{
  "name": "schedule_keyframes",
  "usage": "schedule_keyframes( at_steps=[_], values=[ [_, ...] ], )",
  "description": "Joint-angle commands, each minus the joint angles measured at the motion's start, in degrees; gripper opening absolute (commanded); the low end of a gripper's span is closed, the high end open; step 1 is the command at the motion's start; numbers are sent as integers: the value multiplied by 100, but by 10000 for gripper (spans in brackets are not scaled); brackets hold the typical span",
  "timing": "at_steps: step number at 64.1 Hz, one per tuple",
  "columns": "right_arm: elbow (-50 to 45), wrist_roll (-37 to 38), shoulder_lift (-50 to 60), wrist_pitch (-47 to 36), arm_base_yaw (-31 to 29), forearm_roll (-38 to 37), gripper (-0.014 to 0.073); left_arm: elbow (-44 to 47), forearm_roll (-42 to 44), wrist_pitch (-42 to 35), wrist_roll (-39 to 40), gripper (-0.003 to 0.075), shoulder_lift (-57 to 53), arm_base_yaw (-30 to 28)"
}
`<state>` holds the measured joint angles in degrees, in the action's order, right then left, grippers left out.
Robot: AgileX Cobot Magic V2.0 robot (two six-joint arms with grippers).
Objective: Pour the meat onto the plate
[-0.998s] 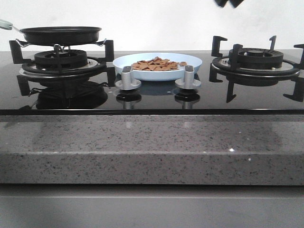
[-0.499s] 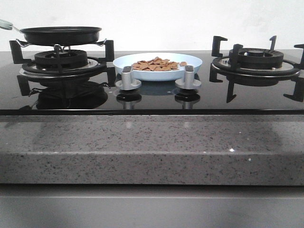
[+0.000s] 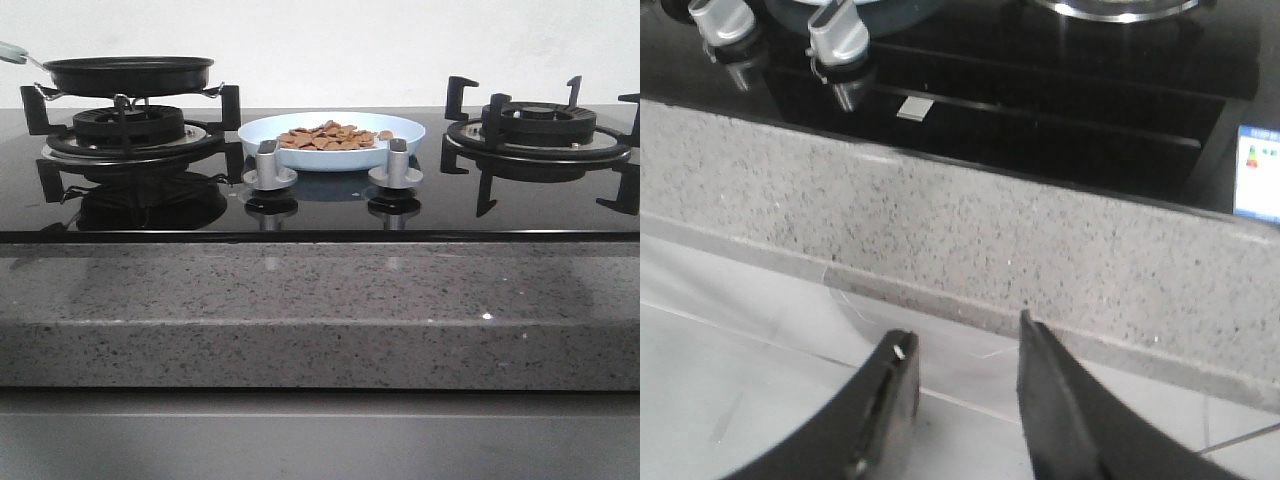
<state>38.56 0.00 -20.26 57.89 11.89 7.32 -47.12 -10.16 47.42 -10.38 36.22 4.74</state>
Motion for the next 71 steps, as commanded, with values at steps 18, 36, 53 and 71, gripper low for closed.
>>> schedule_keyframes(
  at_steps=[18,36,53,71],
  values=[
    [65,0,-30,-346,-8,-38,-93,-149,-71,-390,65,142,-2,36],
    [65,0,-30,-287,-8,-36,-120,-149,-133,-314,65,-20,-2,36],
    [65,0,-30,-287,-8,-36,-120,-149,-133,-314,65,-20,-2,36],
    [65,0,-30,-282,-8,-36,-120,1004,22,-1772,65,-20,-1021,-166]
  ],
)
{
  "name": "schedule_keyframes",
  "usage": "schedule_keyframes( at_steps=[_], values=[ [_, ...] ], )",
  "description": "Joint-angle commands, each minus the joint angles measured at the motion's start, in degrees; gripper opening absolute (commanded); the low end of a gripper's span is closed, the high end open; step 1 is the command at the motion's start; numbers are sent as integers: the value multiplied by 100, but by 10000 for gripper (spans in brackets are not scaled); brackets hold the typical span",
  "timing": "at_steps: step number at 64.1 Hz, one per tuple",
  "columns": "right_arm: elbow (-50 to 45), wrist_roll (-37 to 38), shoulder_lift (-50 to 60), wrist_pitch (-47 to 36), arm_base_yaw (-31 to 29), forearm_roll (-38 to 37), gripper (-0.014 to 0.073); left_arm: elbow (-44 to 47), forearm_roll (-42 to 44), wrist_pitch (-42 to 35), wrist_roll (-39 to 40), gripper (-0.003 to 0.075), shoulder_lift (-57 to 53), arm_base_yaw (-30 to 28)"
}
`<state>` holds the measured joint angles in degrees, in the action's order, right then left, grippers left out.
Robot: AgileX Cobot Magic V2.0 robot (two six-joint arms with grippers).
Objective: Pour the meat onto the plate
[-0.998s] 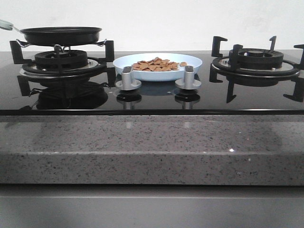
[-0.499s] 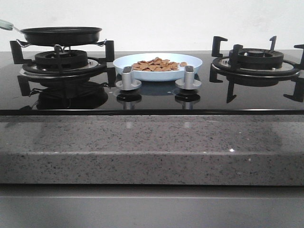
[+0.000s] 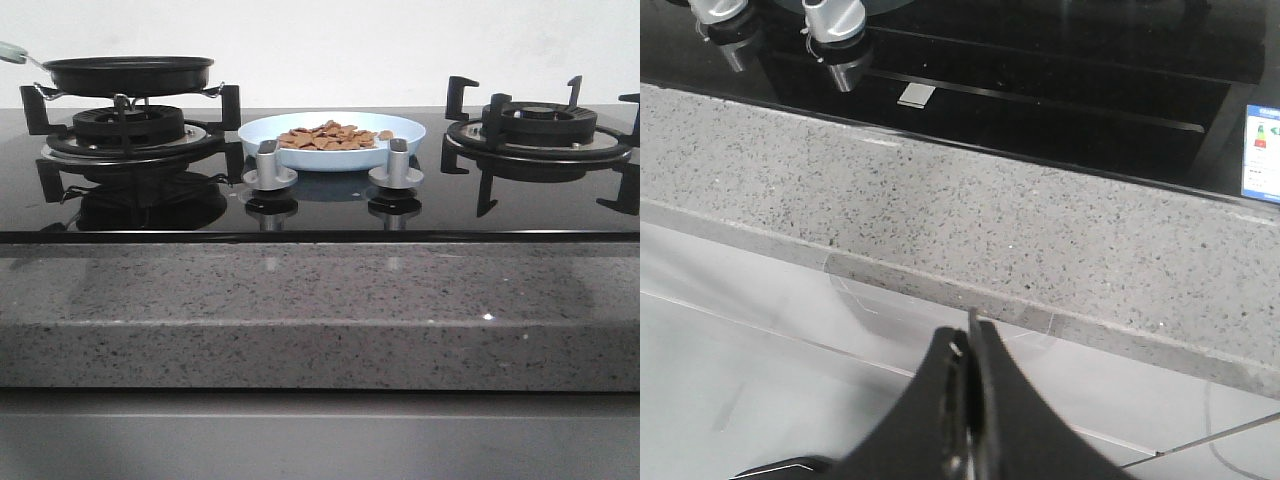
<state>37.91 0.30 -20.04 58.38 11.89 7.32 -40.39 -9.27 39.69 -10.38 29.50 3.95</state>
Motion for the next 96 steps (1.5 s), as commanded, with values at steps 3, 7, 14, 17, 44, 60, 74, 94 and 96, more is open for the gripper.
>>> schedule_keyframes(
  at_steps=[3,7,14,17,44,60,74,94,96],
  values=[
    [130,-30,-53,-332,-8,-36,-120,718,-94,-1411,65,-20,-694,-131],
    [130,-30,-53,-332,-8,-36,-120,1372,-104,-1966,65,-20,-1205,-154],
    [130,-30,-53,-332,-8,-36,-120,2331,-295,-2662,65,-20,-1908,-182],
    [130,-30,-53,-332,-8,-36,-120,2679,-383,-2901,65,-20,-2227,-182],
    [130,-30,-53,-321,-8,-36,-120,4088,-645,-4086,65,-20,-3043,-182],
    [130,-30,-53,-308,-8,-36,-120,4088,313,-4021,1038,-20,-3069,-182],
    [130,-30,-53,-304,-8,-36,-120,4088,727,-3849,1495,-20,-3069,-182],
    [130,-30,-53,-304,-8,-36,-120,4088,727,-4310,1351,-20,-3069,-182],
    [130,-30,-53,-304,-8,-36,-120,4088,727,-4334,1351,-20,-3069,-182]
  ],
)
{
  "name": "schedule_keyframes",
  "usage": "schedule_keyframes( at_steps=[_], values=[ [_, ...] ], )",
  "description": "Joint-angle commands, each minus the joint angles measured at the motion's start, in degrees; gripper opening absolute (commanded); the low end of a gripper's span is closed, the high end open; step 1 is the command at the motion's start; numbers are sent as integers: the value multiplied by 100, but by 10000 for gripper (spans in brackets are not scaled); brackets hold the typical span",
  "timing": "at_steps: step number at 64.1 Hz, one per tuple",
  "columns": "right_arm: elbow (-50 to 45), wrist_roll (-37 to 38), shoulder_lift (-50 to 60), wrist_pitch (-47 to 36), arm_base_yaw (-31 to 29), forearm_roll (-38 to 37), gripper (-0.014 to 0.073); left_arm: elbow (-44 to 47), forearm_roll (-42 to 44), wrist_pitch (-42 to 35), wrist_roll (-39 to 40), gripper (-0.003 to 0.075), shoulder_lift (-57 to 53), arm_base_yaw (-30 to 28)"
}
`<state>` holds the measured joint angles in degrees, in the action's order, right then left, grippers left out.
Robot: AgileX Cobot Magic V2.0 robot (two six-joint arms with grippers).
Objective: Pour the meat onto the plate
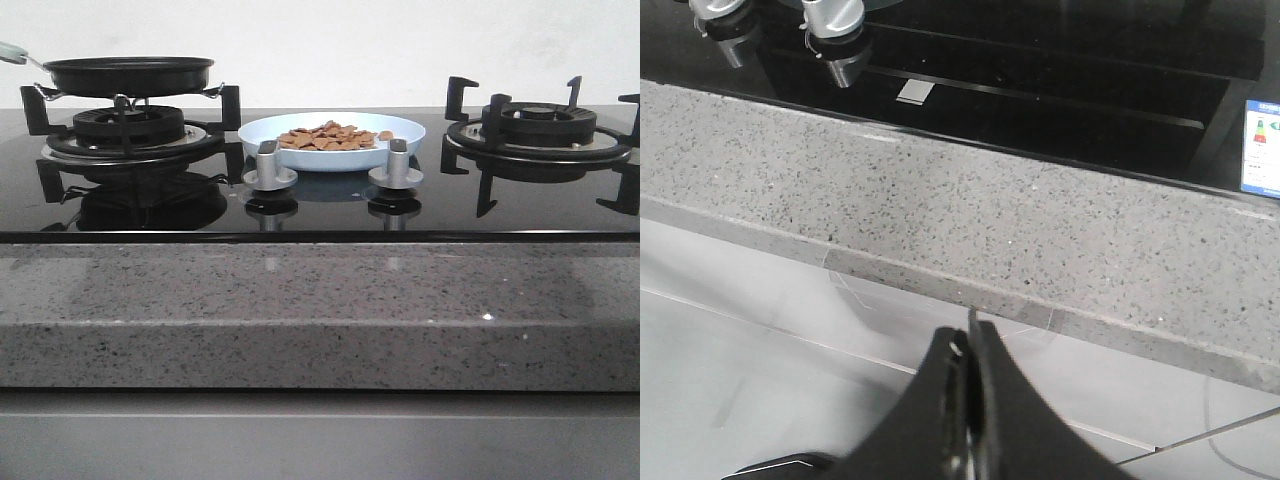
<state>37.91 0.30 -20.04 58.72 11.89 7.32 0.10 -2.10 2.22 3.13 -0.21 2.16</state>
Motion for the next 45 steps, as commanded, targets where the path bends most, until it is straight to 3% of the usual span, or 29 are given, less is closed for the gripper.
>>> schedule_keyframes(
  at_steps=[1,45],
  values=[
    [130,-30,-53,-338,-8,-36,-120,39,10,-588,1,-20,-99,-2],
    [130,-30,-53,-338,-8,-36,-120,39,-13,-844,1,-20,-88,-2]
  ],
)
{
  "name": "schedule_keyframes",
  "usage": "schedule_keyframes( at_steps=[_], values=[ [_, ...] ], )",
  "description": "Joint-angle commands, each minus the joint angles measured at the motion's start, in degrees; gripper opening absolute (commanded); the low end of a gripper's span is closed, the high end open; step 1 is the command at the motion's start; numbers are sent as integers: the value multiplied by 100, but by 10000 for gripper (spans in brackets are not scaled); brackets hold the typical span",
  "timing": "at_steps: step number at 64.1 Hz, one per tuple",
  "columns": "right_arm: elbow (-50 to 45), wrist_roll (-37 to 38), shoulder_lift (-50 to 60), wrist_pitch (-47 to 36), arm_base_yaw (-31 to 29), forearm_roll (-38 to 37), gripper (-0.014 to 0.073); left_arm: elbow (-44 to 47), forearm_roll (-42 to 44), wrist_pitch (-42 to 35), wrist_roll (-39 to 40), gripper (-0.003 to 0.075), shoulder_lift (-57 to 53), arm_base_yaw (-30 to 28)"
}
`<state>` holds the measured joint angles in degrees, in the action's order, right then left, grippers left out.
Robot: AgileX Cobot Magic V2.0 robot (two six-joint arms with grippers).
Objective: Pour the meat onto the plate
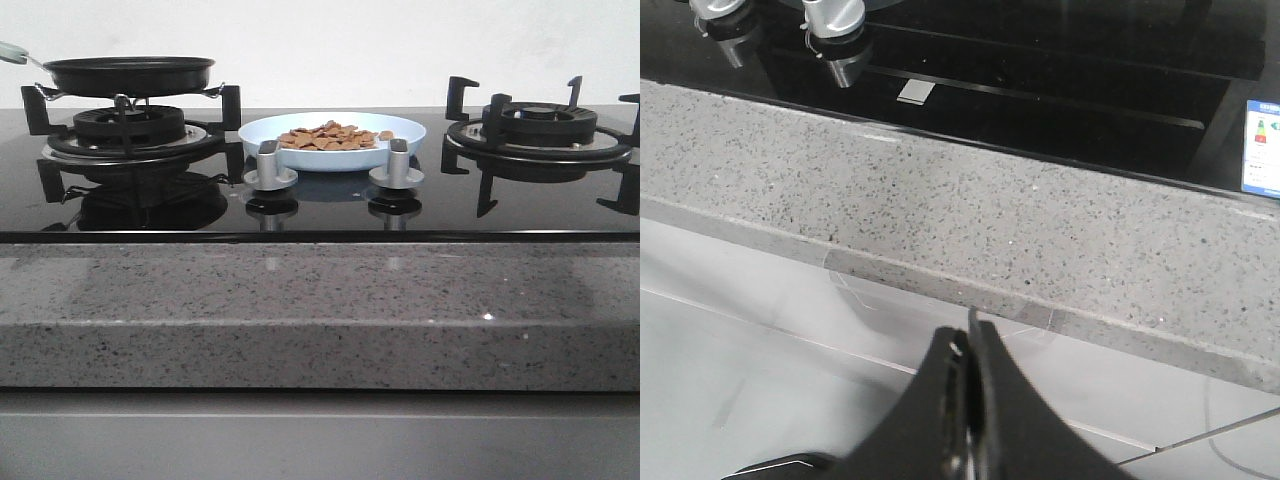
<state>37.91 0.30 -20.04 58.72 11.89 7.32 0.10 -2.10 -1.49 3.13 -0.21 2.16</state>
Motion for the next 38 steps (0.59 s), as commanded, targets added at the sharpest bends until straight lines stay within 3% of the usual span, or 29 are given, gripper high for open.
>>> schedule_keyframes(
  at_steps=[1,27,38],
  values=[
    [130,-30,-53,-338,-8,-36,-120,39,-13,-472,1,-20,-88,-2],
    [112,-30,-19,-423,-8,-86,-120,39,-13,-472,1,-20,-88,-2],
    [-538,-30,503,-1901,-237,-340,-120,39,-13,-472,1,-20,-88,-2]
  ],
)
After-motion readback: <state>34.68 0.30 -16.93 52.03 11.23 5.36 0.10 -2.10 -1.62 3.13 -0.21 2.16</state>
